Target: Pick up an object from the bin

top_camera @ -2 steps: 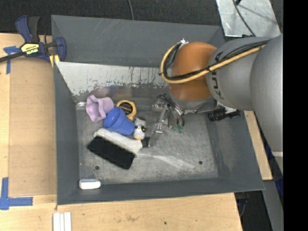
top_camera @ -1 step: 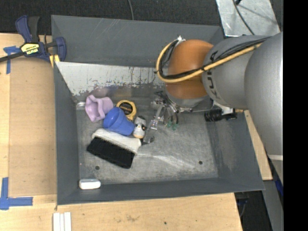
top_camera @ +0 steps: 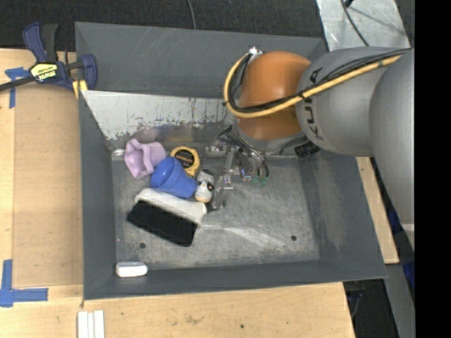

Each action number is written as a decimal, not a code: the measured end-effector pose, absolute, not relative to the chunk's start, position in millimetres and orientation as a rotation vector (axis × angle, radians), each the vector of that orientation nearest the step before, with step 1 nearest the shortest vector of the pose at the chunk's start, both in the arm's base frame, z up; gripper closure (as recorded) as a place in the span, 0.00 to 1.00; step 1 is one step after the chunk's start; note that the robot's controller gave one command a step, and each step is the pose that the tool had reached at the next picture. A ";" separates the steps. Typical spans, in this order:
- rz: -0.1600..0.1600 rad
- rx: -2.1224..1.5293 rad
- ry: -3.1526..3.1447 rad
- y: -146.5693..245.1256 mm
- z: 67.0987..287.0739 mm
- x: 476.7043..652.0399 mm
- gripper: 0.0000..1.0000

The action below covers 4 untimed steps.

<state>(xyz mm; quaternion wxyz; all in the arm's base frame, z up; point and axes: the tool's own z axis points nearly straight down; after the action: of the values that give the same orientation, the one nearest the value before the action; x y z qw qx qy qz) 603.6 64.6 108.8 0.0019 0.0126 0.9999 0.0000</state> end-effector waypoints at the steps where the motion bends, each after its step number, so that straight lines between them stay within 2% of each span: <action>1: -0.001 -0.184 3.133 74.2 110.4 619.6 0.00; 2: -0.003 -0.368 3.109 78.0 102.1 625.5 1.00; 3: -0.003 -0.368 3.109 78.0 102.1 625.5 1.00; 4: 0.000 -0.405 3.118 84.9 133.1 618.9 1.00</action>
Offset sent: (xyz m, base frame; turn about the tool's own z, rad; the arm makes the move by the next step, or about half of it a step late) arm 0.0182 0.0151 -0.0119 -0.2641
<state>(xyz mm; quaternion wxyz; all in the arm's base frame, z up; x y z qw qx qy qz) 618.9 84.9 133.1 -0.0013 -0.1288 0.9917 -0.0001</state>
